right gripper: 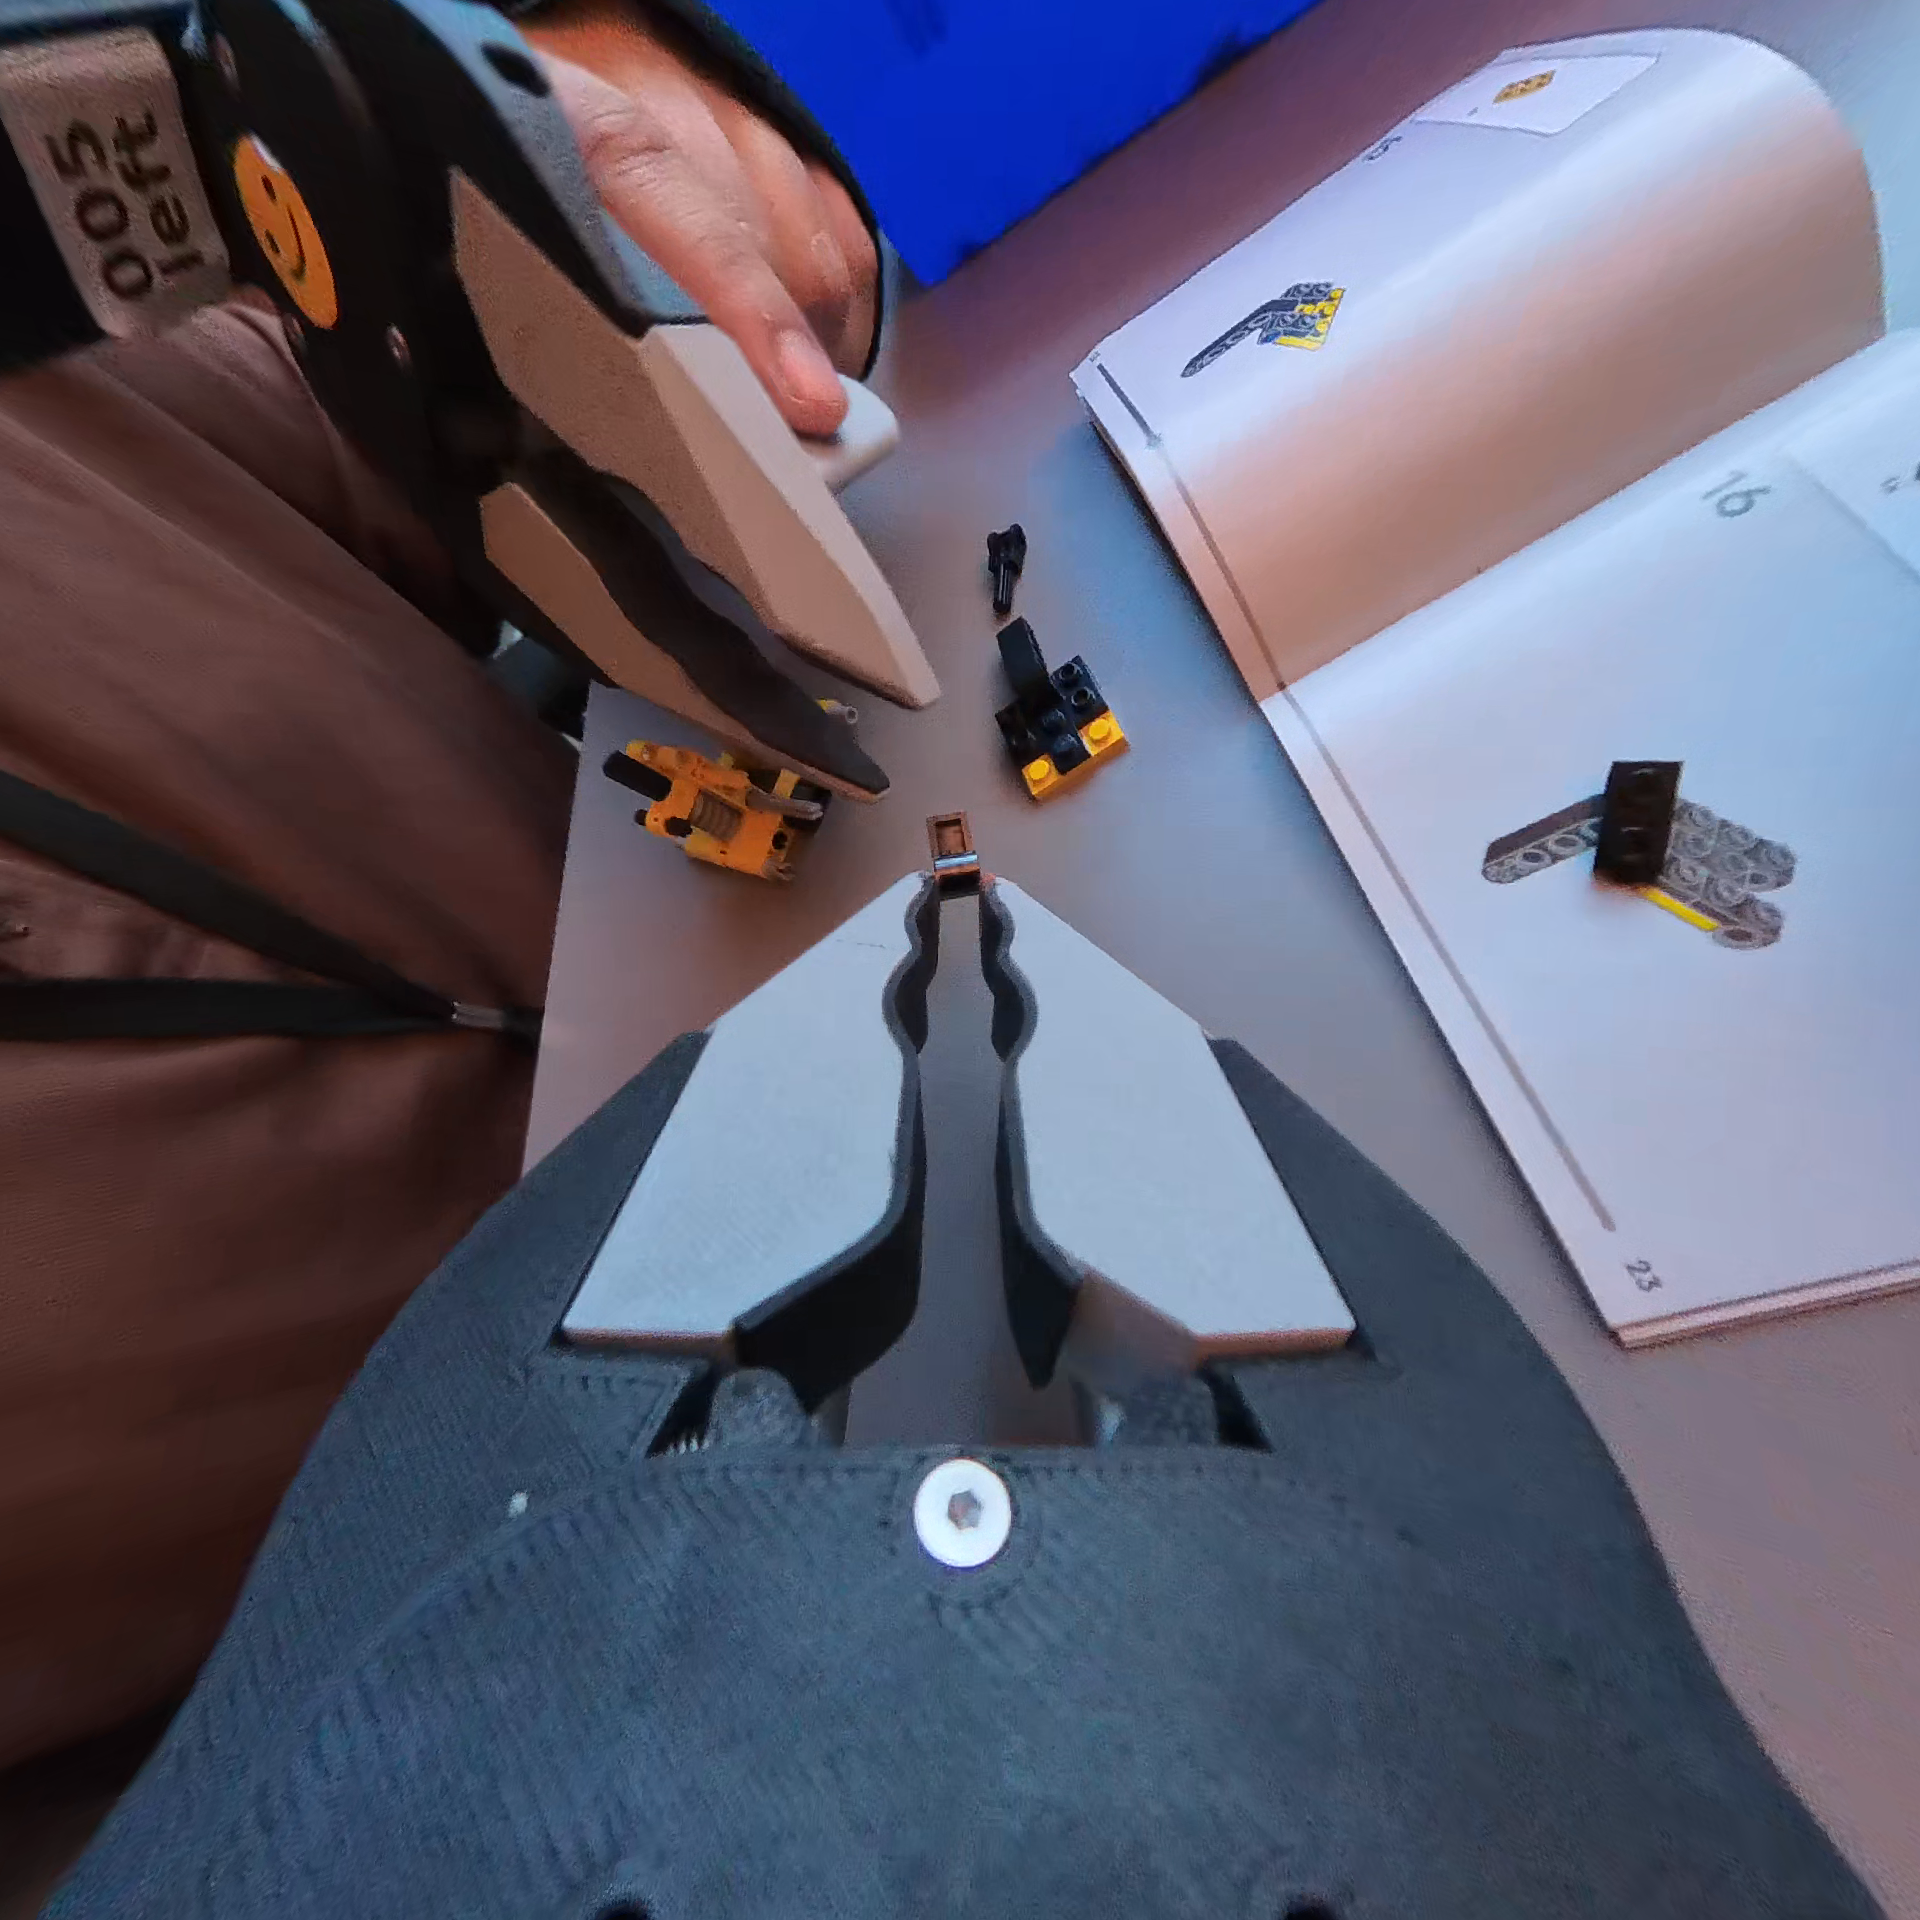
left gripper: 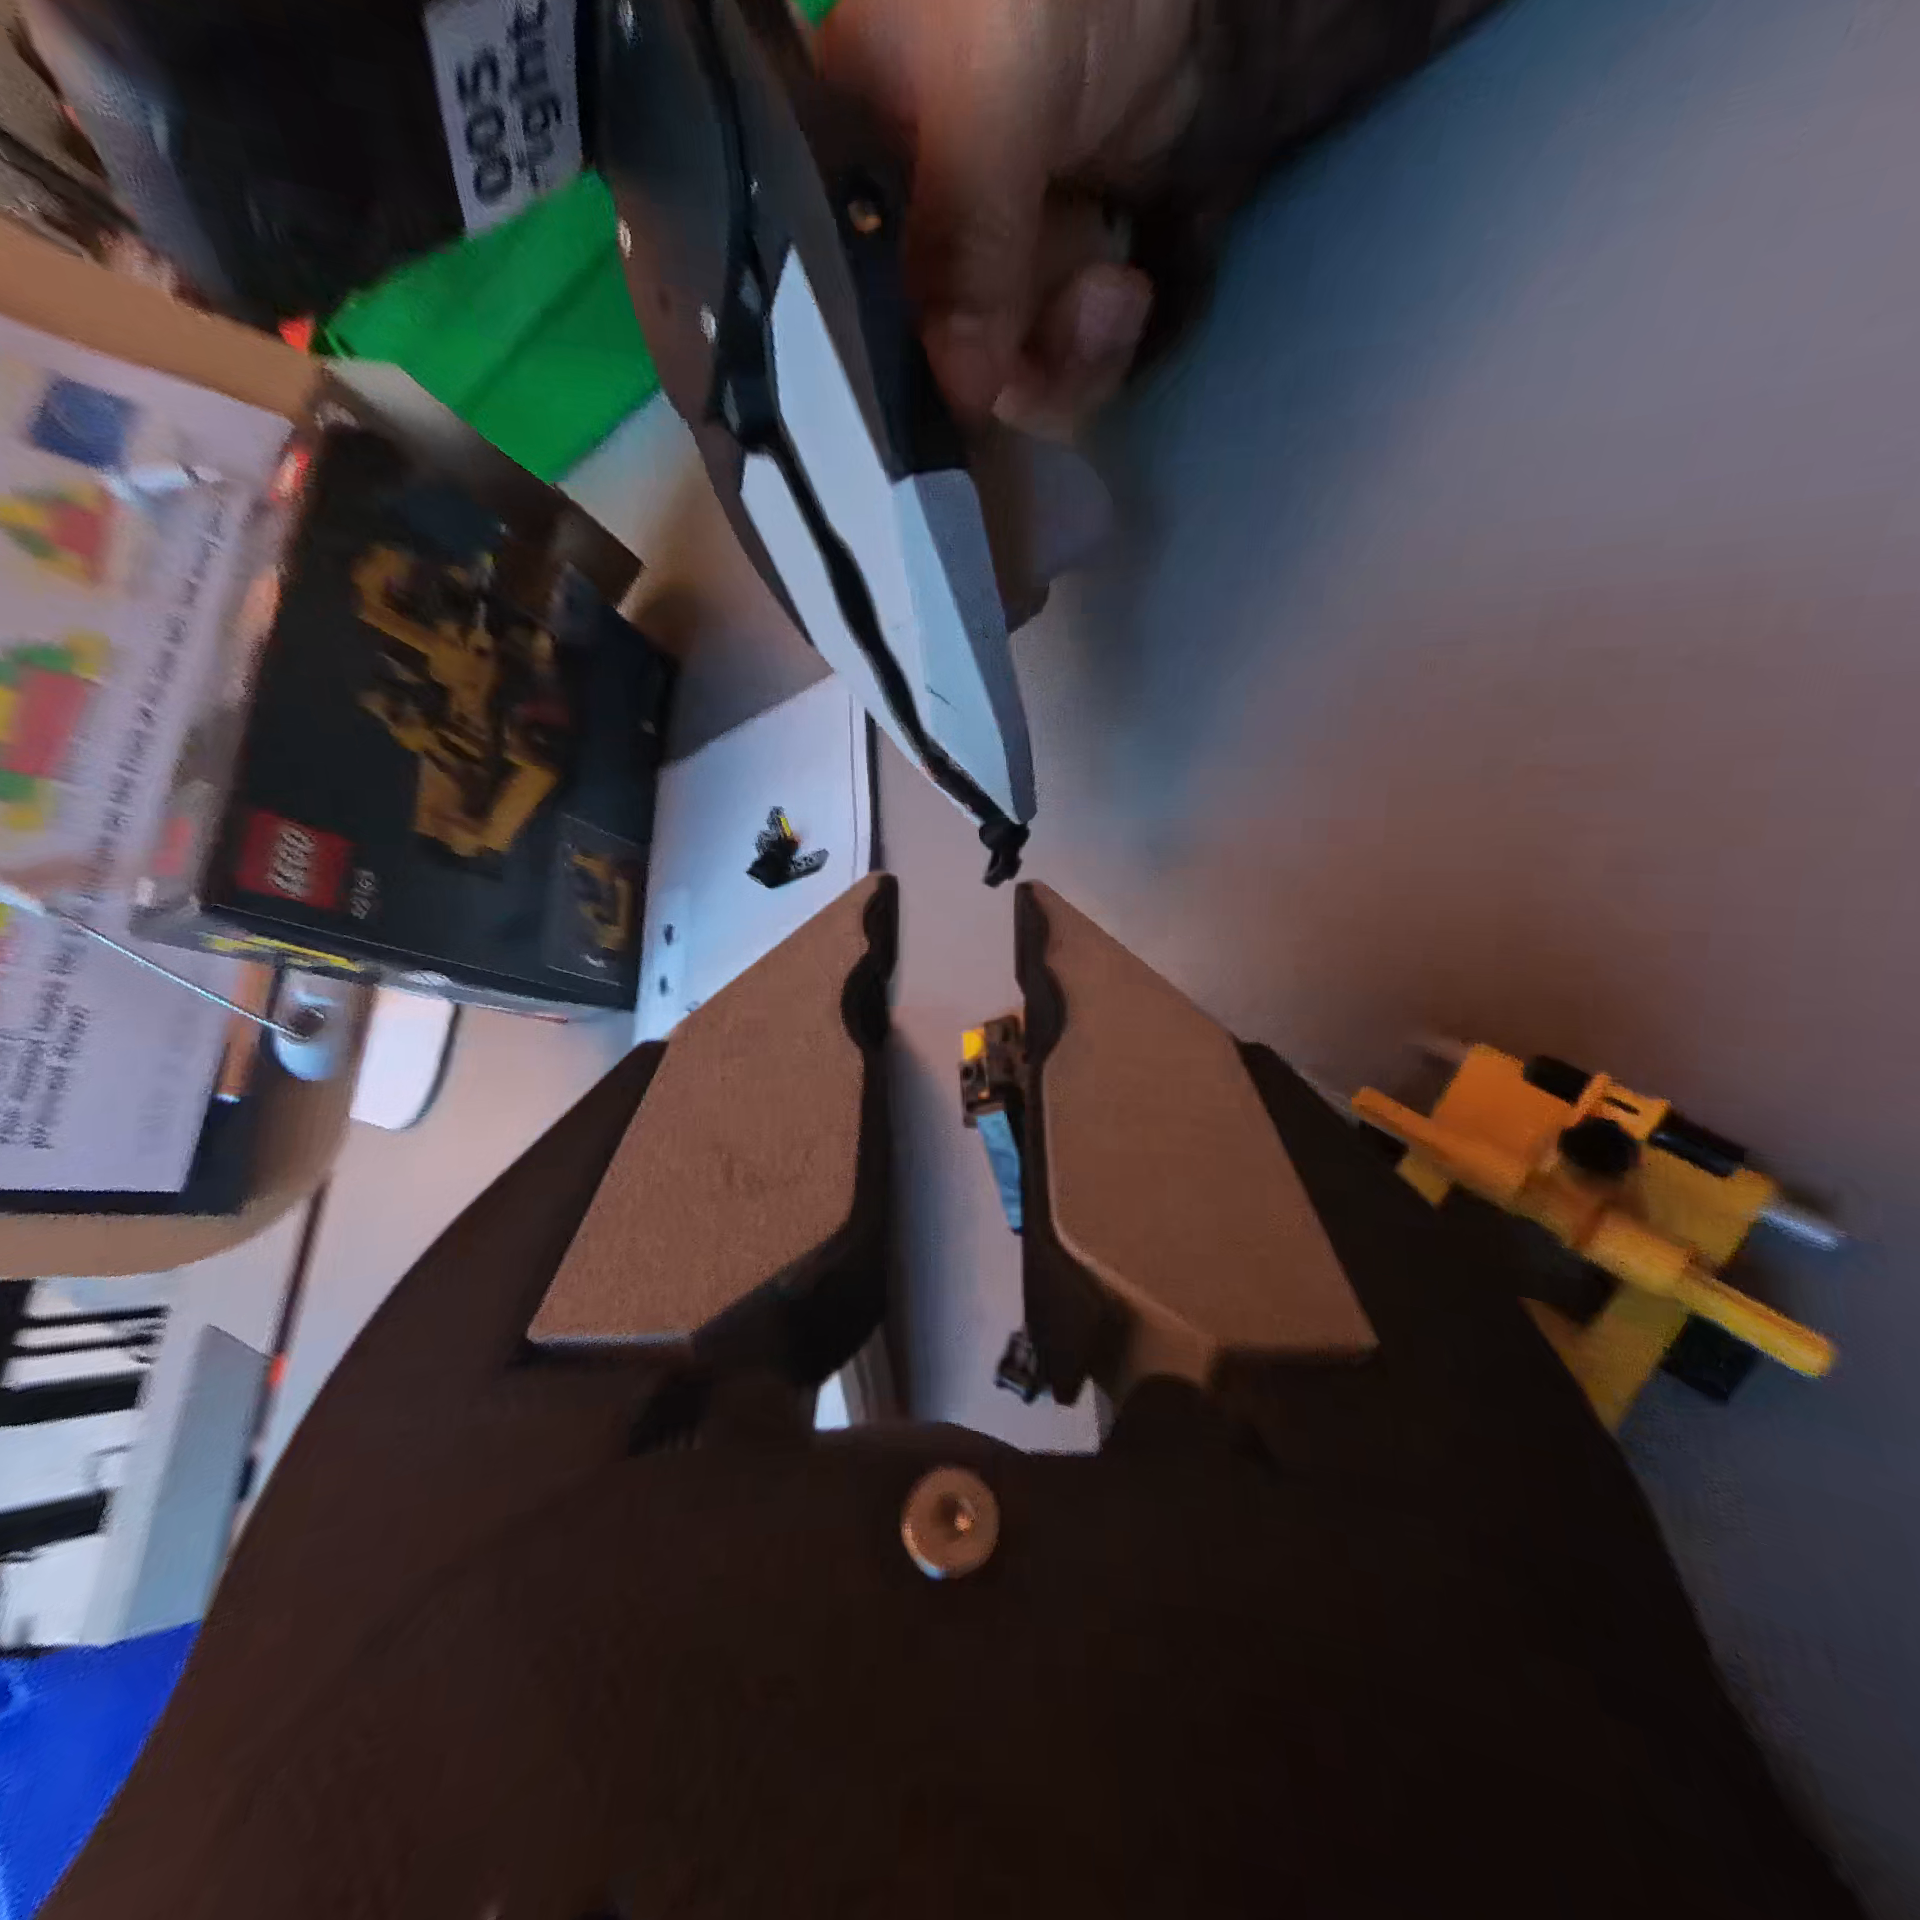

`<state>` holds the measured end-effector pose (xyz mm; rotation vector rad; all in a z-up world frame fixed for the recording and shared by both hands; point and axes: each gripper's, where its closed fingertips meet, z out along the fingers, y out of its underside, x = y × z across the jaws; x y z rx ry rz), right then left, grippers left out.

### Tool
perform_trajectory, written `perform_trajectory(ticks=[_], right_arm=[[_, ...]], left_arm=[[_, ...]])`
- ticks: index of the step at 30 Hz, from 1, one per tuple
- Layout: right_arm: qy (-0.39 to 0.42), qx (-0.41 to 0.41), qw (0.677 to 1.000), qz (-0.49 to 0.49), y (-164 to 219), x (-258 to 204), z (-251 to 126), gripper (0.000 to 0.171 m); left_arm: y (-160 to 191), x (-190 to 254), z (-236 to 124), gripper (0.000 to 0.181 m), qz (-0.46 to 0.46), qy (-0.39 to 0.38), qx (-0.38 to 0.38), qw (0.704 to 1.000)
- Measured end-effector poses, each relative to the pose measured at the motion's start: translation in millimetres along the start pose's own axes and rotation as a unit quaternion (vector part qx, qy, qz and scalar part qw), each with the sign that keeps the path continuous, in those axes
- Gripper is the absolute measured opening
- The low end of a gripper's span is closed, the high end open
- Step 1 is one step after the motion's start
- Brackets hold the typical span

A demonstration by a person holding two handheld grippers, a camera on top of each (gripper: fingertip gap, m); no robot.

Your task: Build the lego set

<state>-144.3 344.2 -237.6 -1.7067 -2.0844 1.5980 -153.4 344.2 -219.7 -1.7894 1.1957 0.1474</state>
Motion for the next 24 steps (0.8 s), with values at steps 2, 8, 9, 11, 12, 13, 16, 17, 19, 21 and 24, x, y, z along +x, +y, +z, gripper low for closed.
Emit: perform_trajectory(ticks=[2,8,9,11,12,13,16,17,19,21,24], right_arm=[[-0.009,0.002,1.000,0.011,0.9,-1.1,1.5,0.004],[-0.057,0.019,0.997,0.048,-3.7,-12.0,3.3,0.004],[-0.061,0.020,0.997,0.053,-4.2,-12.5,3.6,0.004],[-0.068,0.020,0.996,0.061,-3.4,-13.5,4.5,0.004],[-0.068,0.022,0.995,0.063,-3.7,-12.9,4.6,0.004],[-0.068,0.023,0.995,0.064,-4.2,-12.4,4.4,0.004],[-0.060,0.044,0.996,0.051,-11.3,-10.4,1.2,0.006],[-0.051,0.052,0.997,0.034,-14.4,-10.0,-0.5,0.012],[-0.017,0.070,0.997,-0.022,-21.9,-9.5,-5.8,0.021],[0.020,0.074,0.991,-0.112,-25.8,-16.4,-10.0,0.023],[0.105,0.054,0.956,-0.269,-23.4,-27.4,-7.3,0.020]], left_arm=[[-2.9,2.1,-0.1,0.015,0.020,-0.004,0.011,1.000],[2.8,12.6,5.2,0.011,0.031,0.019,-0.001,0.999],[2.2,14.4,5.1,0.007,0.032,0.025,0.001,0.999],[2.0,14.6,4.7,0.003,0.032,0.027,0.001,0.999],[2.8,14.3,4.9,0.003,0.024,0.030,0.000,0.999],[3.1,14.0,5.2,0.003,0.013,0.034,0.000,0.999],[1.9,12.5,5.4,0.002,-0.067,0.058,0.005,0.996],[-1.4,13.1,4.0,0.002,-0.115,0.079,0.017,0.990],[-9.7,11.6,-1.7,0.001,-0.215,0.125,0.051,0.967],[-11.2,8.7,-6.6,0.001,-0.302,0.165,0.070,0.936],[-9.0,9.6,-8.7,0.001,-0.389,0.218,0.082,0.891]])
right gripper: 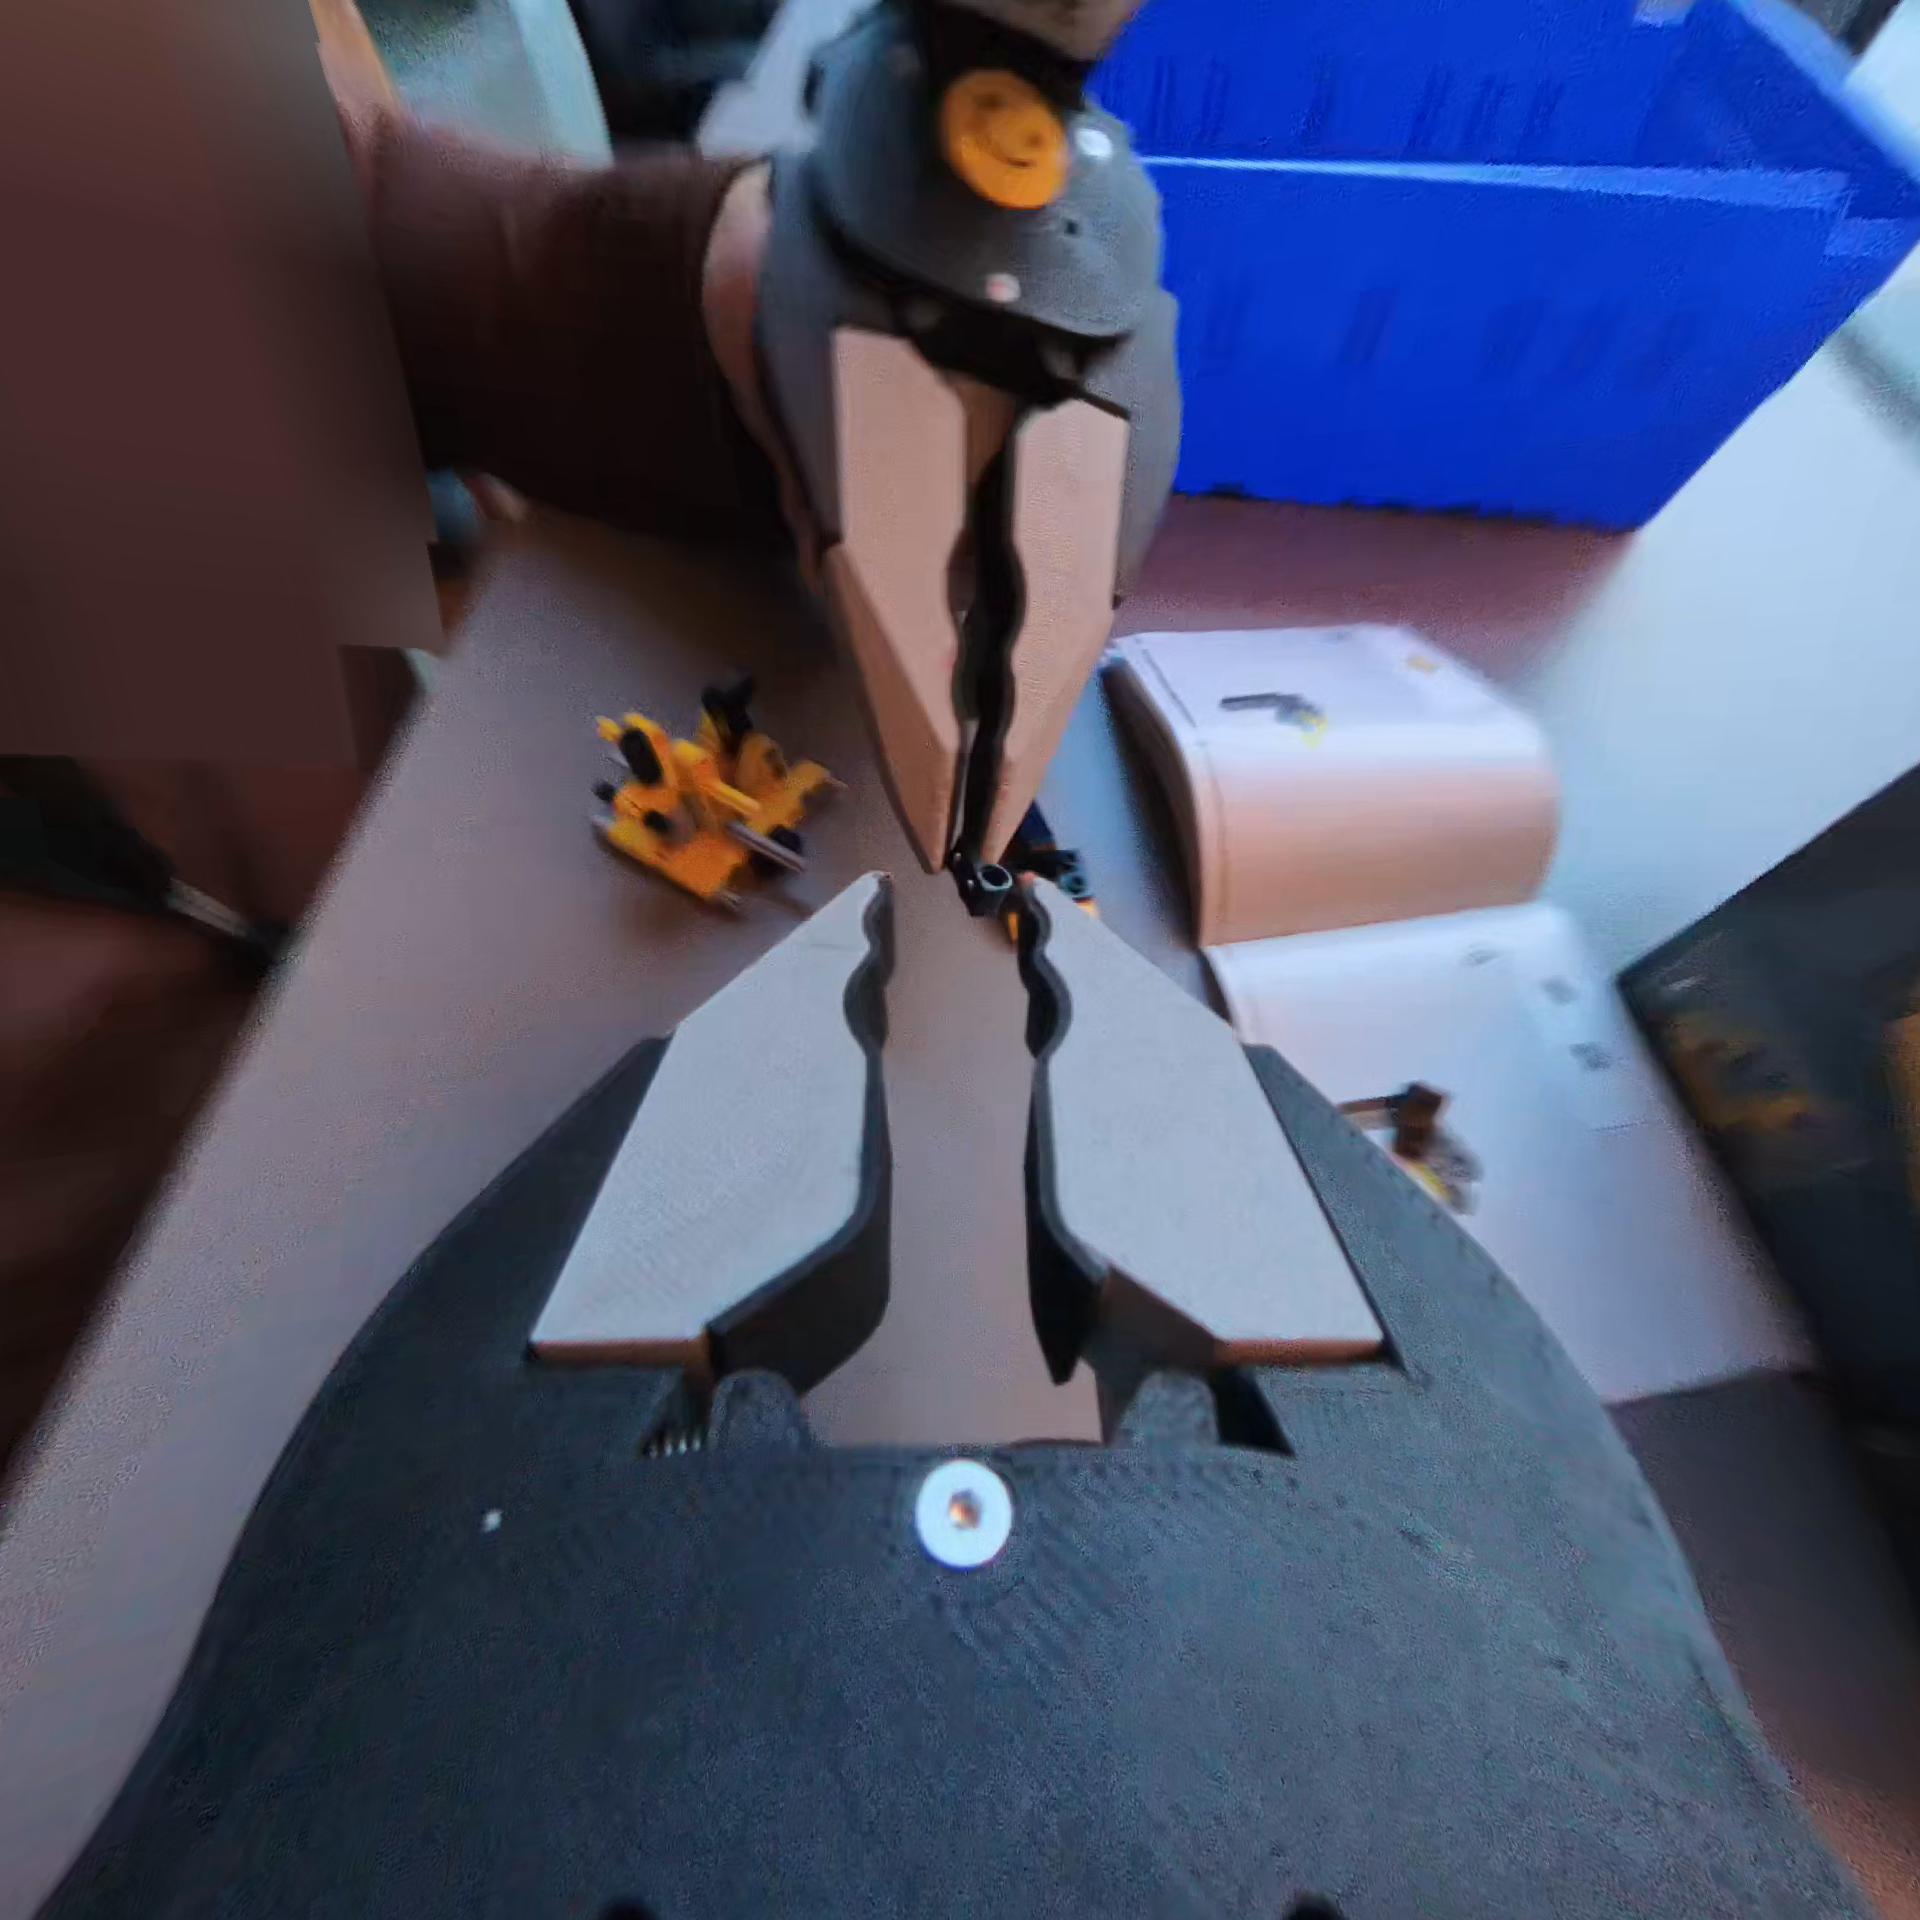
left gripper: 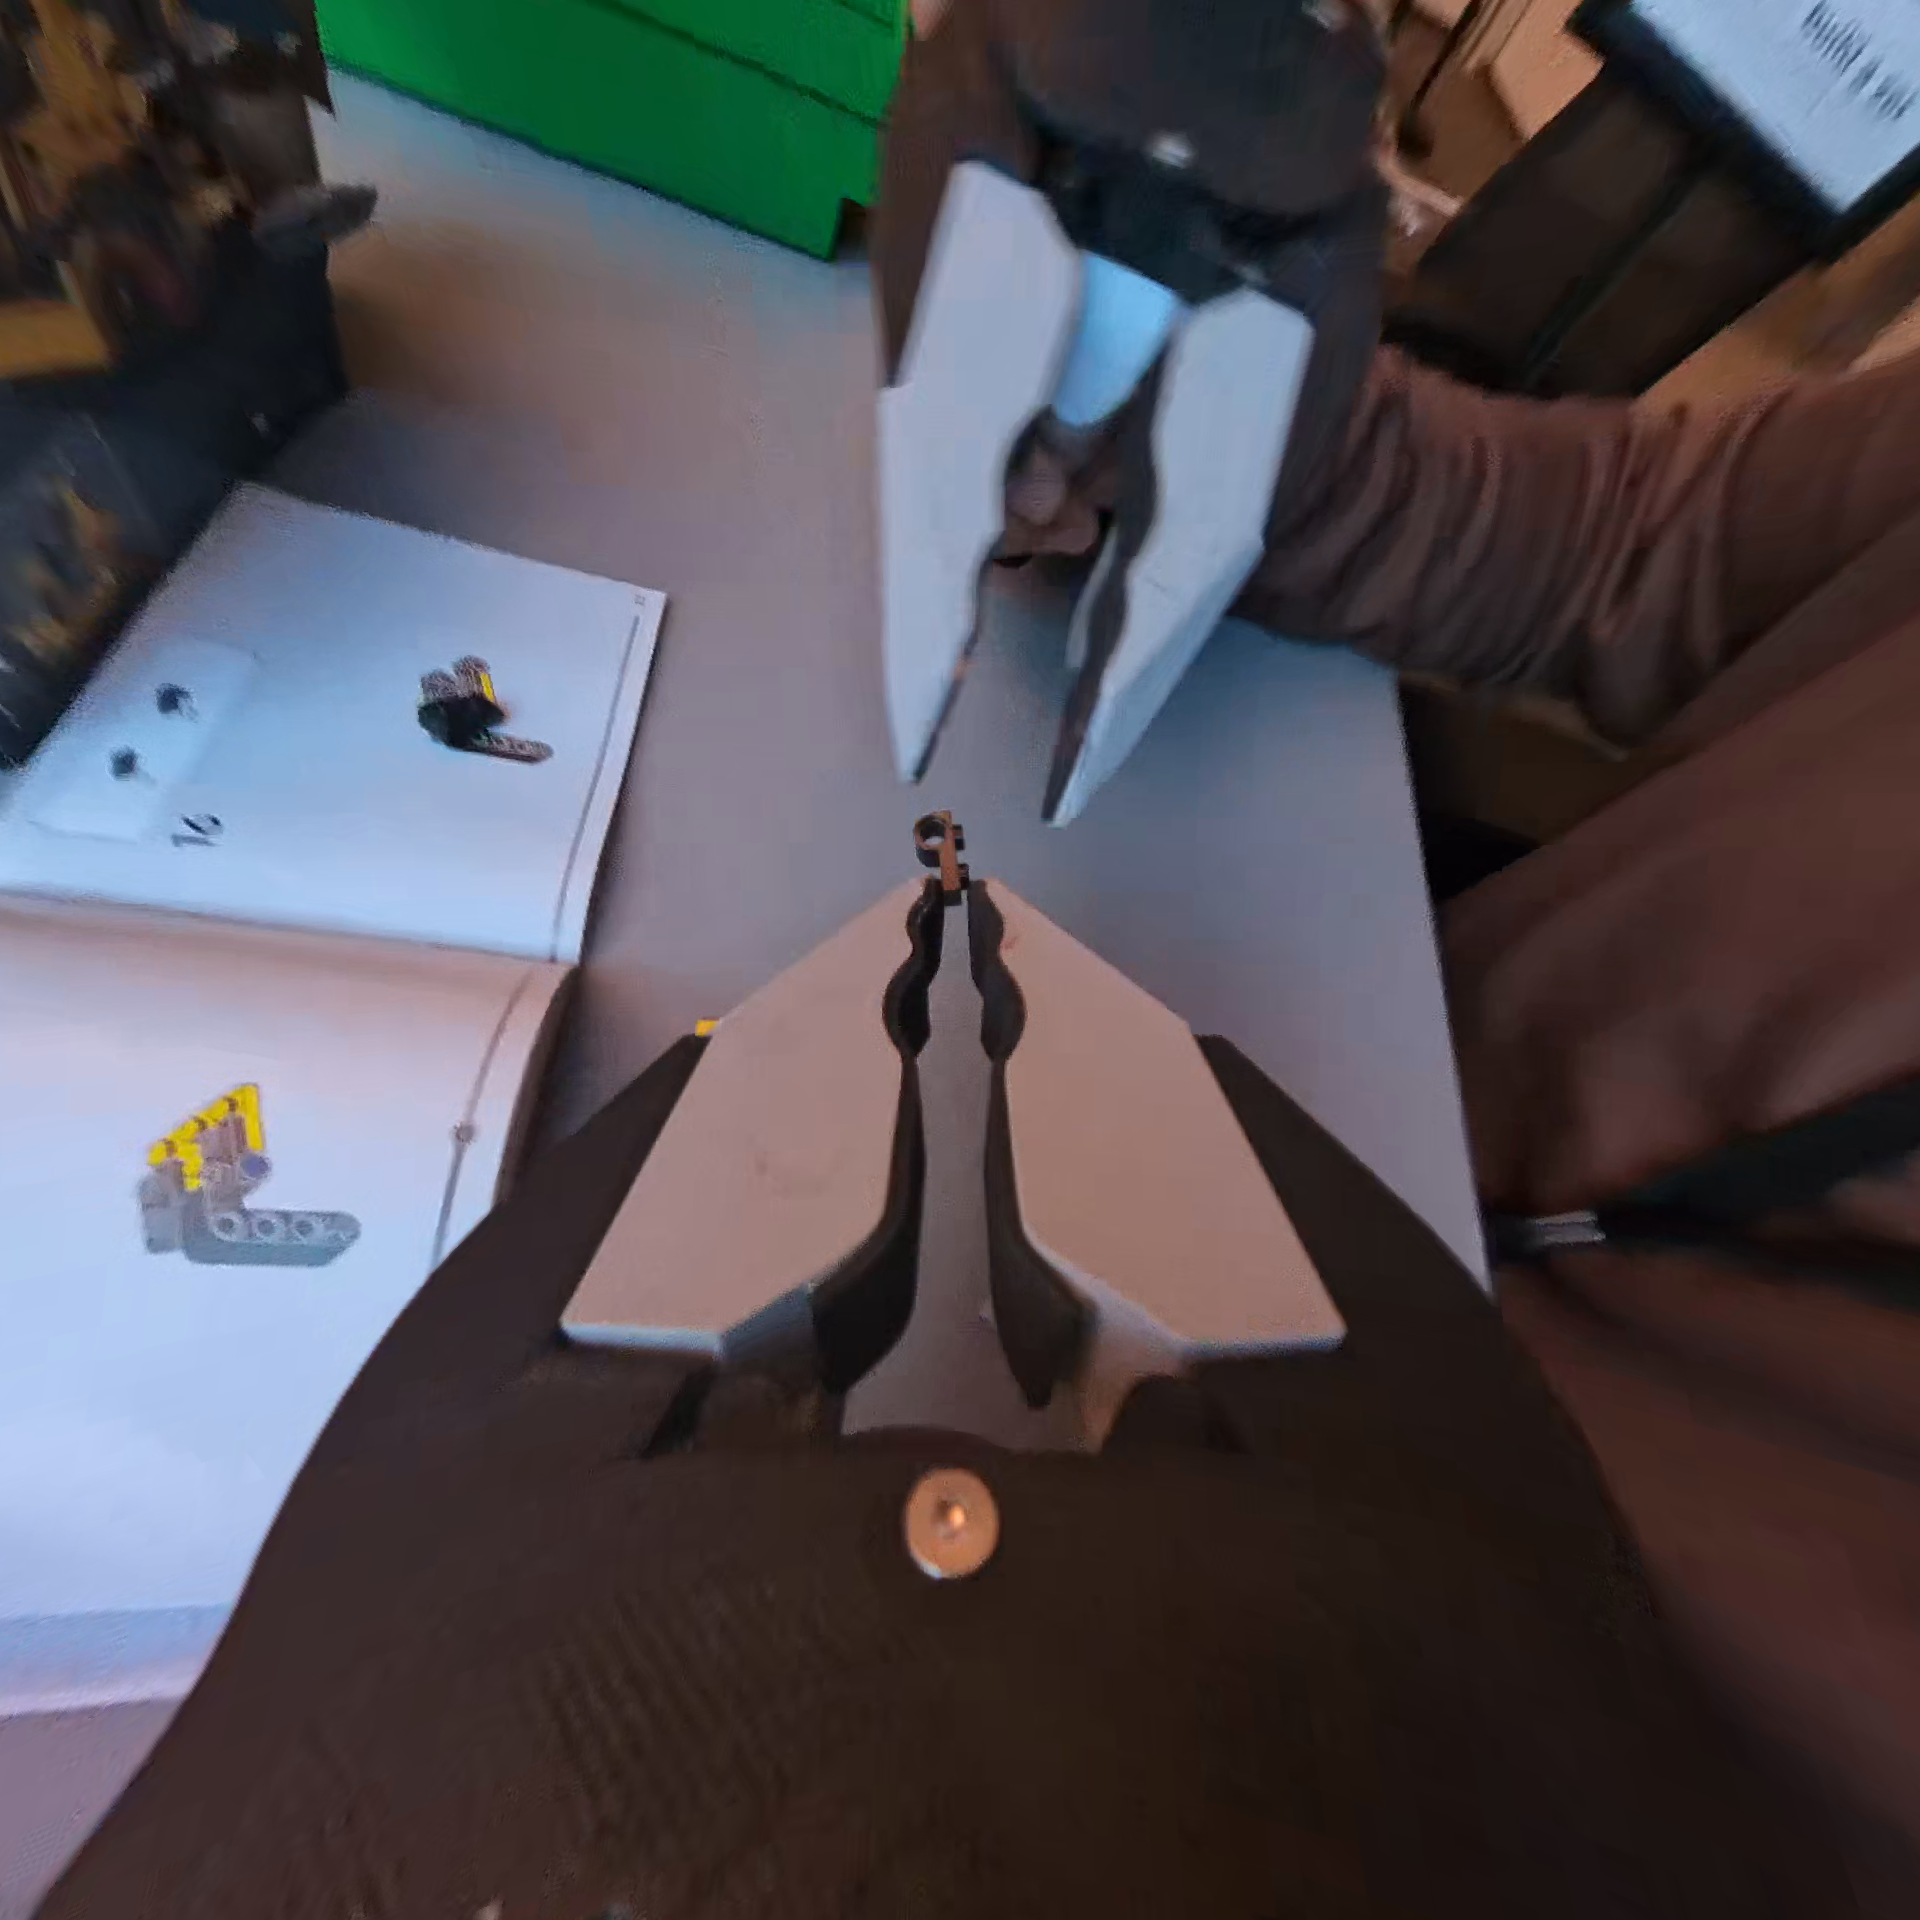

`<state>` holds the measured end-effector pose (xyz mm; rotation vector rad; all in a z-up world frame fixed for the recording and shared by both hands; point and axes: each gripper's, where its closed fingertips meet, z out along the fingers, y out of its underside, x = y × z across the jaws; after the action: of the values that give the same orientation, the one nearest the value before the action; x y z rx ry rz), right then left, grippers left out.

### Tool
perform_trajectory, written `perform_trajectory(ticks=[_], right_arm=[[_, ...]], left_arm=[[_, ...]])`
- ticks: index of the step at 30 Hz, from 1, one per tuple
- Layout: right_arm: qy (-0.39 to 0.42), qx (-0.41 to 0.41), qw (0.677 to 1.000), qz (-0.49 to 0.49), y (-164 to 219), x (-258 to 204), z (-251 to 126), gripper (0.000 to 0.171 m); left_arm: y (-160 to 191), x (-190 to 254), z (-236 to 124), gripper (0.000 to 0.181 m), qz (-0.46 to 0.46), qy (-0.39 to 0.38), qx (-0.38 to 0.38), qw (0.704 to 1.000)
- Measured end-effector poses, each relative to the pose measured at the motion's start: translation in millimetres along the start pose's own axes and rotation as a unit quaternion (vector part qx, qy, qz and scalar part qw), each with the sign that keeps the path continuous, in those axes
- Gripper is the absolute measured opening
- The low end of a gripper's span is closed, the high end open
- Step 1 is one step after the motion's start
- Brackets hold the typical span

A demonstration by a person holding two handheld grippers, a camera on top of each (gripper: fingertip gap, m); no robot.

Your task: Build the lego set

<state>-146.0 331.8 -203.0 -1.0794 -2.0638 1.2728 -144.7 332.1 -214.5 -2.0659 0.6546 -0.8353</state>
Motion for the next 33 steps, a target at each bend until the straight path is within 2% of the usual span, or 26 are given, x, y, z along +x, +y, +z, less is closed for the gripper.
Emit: perform_trajectory(ticks=[3,9,17,21,25,29,33], right_arm=[[0.111,-0.050,0.983,-0.138,3.3,7.2,3.9,0.015],[0.144,-0.086,0.956,-0.240,4.5,-0.4,9.1,0.007],[0.181,-0.102,0.926,-0.315,-0.4,-4.0,10.7,0.005],[0.182,-0.116,0.941,-0.261,6.8,4.2,14.9,0.005],[0.156,-0.109,0.965,-0.181,15.3,9.8,16.6,0.005],[0.108,-0.091,0.986,-0.089,20.3,11.4,15.5,0.005],[0.054,-0.094,0.994,0.002,28.8,16.6,16.4,0.005]], left_arm=[[1.8,0.9,1.2,0.002,-0.045,0.029,0.003,0.999],[1.9,8.9,-2.0,0.002,-0.088,0.087,0.009,0.992],[-1.0,12.9,-5.4,0.002,-0.121,0.126,0.021,0.984],[0.7,0.9,-4.9,0.003,-0.087,0.081,0.015,0.993],[-4.8,-2.2,-10.4,0.023,0.006,0.030,0.016,0.999],[7.6,-11.1,-11.2,0.027,0.090,-0.037,-0.037,0.995],[16.9,-28.1,-18.2,0.029,0.107,-0.092,-0.079,0.987]])
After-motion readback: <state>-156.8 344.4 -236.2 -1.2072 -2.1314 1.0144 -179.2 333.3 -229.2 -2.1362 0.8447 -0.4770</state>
